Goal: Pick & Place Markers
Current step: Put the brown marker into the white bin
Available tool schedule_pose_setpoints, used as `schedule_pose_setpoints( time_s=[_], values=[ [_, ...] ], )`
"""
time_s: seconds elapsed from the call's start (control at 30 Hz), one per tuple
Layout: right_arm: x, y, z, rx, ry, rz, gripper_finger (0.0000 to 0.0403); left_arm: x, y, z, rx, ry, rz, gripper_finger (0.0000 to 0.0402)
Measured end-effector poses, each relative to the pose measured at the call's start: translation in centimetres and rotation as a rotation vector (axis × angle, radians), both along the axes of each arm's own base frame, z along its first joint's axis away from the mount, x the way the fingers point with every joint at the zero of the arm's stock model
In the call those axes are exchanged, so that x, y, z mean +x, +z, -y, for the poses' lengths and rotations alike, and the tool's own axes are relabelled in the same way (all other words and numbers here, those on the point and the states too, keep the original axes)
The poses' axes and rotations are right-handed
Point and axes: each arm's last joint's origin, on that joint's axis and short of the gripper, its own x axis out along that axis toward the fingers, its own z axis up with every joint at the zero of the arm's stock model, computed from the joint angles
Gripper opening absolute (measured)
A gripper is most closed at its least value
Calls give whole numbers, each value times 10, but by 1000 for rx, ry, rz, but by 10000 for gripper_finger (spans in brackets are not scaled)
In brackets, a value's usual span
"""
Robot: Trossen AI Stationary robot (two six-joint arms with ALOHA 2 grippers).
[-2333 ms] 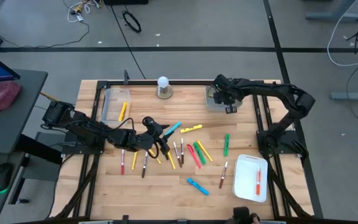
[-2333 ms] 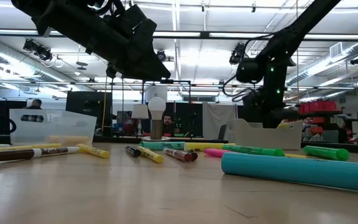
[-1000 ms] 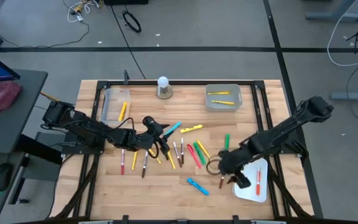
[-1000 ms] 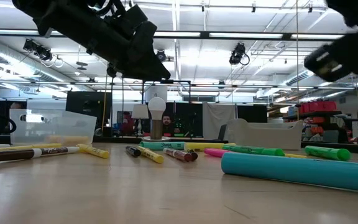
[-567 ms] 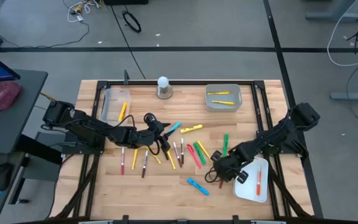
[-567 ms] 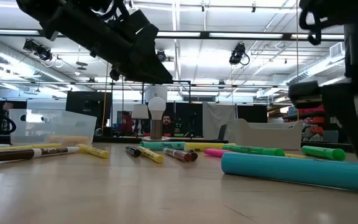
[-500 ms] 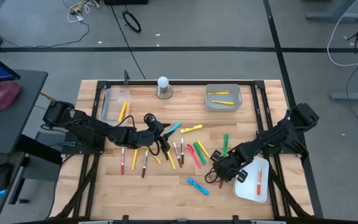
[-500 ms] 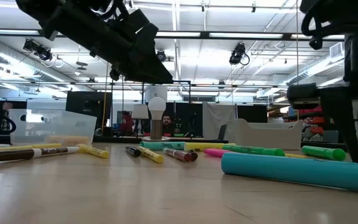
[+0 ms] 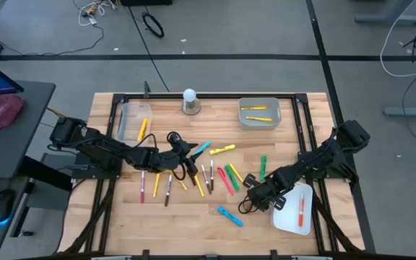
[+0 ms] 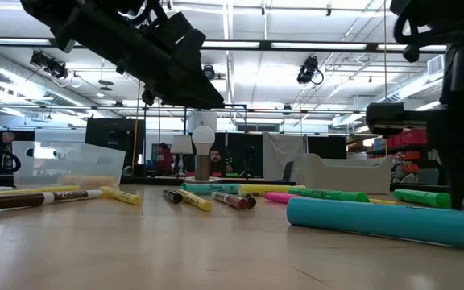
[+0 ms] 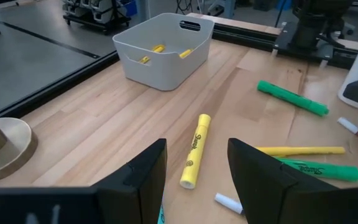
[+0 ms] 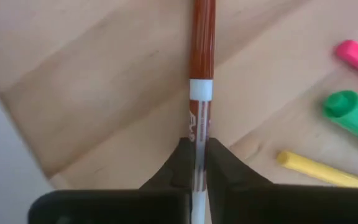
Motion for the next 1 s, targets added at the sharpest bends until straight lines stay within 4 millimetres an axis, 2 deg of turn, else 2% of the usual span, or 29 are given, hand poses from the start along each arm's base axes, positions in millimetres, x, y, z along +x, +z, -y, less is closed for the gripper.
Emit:
schedule_pose_setpoints(
  time_s=[0.13,0.23,0.37,0.43,0.53,0.63,0.8,0.9,1.0],
  values=[
    [5,13,-2,32,-56,48,27,0,0,0,0,0,0,177],
    [13,45,-7,105,-137,103,25,0,0,0,0,0,0,177],
    [13,94,-12,234,-262,64,18,0,0,0,0,0,0,177],
    [6,118,-14,320,-332,-6,18,0,0,0,0,0,0,177],
    [-13,133,-19,362,-422,-150,18,0,0,0,0,0,0,177],
    [-37,133,-29,287,-312,-240,18,0,0,0,0,0,-1,177],
    [-75,109,-37,53,-19,-387,24,0,0,0,0,0,0,177],
    [-86,95,-35,-63,97,-384,24,0,0,0,0,0,-1,177],
    [-86,82,-35,-107,217,-320,24,0,0,0,0,0,-1,177]
  ],
)
